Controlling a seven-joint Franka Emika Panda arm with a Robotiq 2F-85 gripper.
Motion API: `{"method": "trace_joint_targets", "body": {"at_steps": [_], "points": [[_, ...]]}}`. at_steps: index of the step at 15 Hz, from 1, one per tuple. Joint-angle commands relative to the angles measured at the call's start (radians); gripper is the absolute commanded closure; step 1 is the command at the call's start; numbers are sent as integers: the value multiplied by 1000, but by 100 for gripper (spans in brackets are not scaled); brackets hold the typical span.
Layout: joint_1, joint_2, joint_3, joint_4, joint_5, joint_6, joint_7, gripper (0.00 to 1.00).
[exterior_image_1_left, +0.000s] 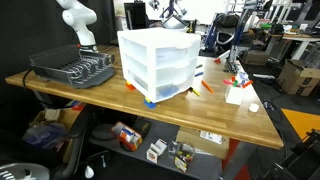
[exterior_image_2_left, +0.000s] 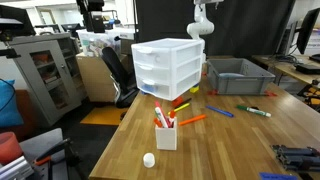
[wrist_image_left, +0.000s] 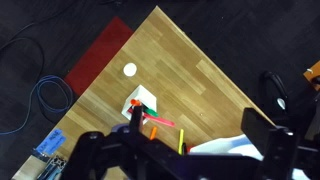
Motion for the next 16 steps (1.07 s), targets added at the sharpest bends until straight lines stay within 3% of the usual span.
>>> {"method": "trace_joint_targets", "body": {"at_steps": [1, 16], "points": [[5, 0, -5, 2, -3, -2, 2, 0], [17, 35, 2, 6, 6, 23, 1, 0]]}}
